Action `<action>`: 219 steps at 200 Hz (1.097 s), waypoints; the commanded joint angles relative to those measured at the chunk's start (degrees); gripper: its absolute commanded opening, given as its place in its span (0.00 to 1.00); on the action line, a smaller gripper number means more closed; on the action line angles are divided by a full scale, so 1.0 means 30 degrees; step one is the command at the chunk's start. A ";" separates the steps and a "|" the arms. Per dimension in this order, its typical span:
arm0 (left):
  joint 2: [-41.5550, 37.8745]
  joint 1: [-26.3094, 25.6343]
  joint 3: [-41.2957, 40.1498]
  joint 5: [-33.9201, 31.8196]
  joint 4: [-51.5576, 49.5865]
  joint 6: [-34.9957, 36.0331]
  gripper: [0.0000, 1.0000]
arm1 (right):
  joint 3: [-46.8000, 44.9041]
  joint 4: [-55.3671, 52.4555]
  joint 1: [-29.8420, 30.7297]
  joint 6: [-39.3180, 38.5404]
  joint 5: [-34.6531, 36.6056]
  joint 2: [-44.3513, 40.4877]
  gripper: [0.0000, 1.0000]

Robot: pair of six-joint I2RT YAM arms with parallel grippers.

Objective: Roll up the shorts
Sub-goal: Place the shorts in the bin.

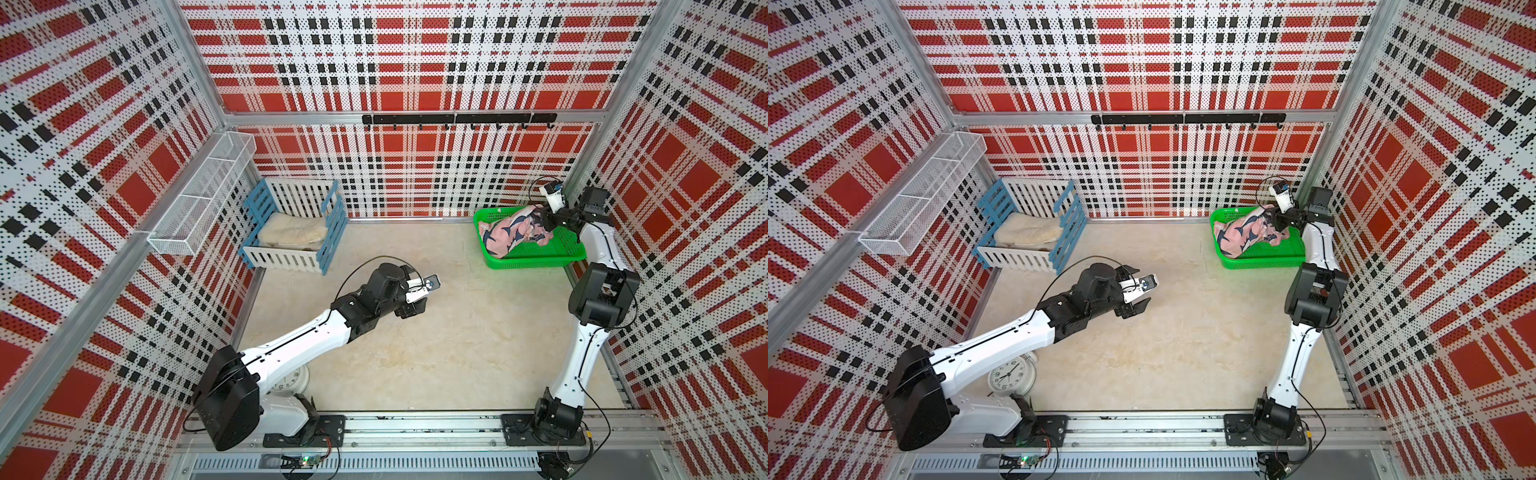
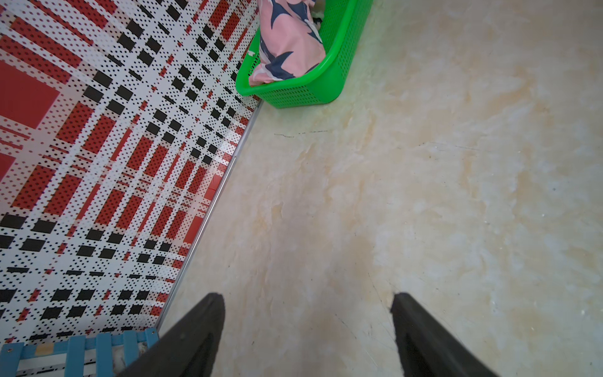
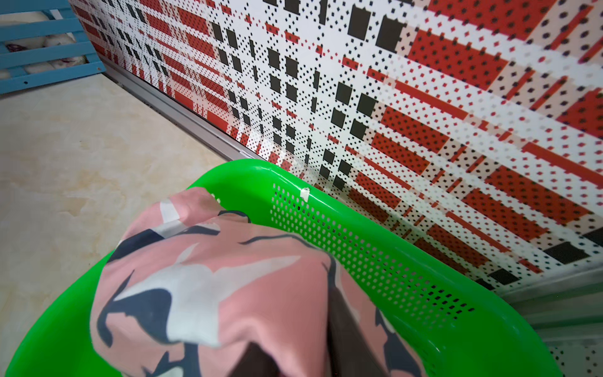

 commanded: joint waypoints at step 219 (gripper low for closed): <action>-0.0288 -0.0192 -0.0759 -0.0257 -0.0509 0.0446 0.85 | 0.0258 -0.1547 0.2979 1.3762 0.6212 -0.0647 0.00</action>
